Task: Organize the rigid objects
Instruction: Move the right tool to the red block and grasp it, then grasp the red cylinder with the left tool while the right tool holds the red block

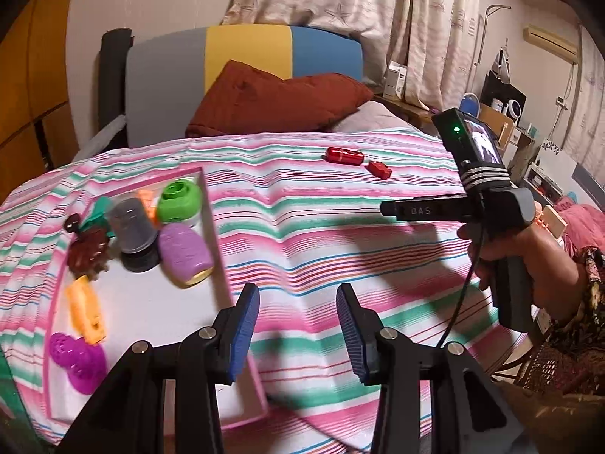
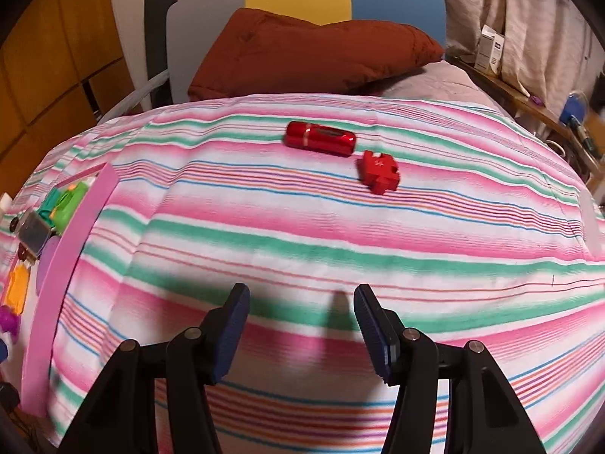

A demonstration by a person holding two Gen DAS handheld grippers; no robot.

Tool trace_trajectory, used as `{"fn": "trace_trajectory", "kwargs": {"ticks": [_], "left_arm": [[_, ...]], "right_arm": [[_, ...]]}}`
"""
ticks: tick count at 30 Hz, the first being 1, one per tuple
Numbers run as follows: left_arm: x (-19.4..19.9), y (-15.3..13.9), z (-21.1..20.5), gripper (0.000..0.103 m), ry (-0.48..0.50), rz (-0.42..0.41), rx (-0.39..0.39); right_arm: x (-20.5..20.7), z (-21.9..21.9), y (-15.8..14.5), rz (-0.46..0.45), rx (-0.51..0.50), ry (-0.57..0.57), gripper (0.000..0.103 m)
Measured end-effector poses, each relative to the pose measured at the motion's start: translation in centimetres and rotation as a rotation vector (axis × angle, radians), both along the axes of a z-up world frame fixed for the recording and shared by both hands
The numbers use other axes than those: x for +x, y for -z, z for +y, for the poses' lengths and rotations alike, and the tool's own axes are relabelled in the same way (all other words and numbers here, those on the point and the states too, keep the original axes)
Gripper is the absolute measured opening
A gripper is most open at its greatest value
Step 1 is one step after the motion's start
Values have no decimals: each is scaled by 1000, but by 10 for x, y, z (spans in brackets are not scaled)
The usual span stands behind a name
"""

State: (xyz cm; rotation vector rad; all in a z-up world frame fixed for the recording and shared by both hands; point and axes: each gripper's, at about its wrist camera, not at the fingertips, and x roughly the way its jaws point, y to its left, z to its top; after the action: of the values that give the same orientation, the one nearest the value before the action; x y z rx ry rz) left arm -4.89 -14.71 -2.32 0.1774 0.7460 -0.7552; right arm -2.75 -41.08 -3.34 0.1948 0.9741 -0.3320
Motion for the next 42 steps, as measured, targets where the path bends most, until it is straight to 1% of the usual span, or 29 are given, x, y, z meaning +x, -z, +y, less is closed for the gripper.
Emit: {"fn": "trace_trajectory", "kwargs": {"ticks": [4,7,11,16,18,20,21,23,24,25,27,30,33,36,40,42], "left_arm": [[3,1,-10,42,8,25,-5],[2,1,-14,42,21,22,3],[-1,2,-21,42,38,11,28],[1,3,-30,42,52,19,49],[3,1,-32,42,56,16,52],[6,-1,-36,42,57,16,54],[8,-2,-38,42,57,18,54],[14,-4,-44,42,56,21,52],[16,-5,-47,42,58,21,52],[19,-6,-52,42,61,22,51],[23,-8,-61,42,66,23,46],[34,-12,-80,42,80,33,39],[49,-19,-102,42,87,52,14],[69,-27,-133,42,71,68,1],[103,-26,-172,42,49,129,3],[121,-22,-196,43,36,158,33]], "right_arm": [[9,-23,1,-34,-28,20,62],[21,-50,-1,-28,-43,68,63],[38,-86,-6,-43,-6,132,63],[70,-108,4,-11,18,135,63],[76,-112,10,-13,30,133,63],[83,-115,19,-4,42,129,60],[84,-116,23,2,45,128,53],[84,-115,25,-18,12,118,46],[84,-114,25,-25,9,106,40],[82,-114,25,-34,3,95,36],[77,-114,25,-45,12,93,33],[68,-116,25,-55,30,102,33],[59,-112,24,-42,1,105,33],[45,-116,24,-45,-10,163,33],[29,-121,24,-63,-7,244,33],[26,-123,24,-74,2,249,33]]}}
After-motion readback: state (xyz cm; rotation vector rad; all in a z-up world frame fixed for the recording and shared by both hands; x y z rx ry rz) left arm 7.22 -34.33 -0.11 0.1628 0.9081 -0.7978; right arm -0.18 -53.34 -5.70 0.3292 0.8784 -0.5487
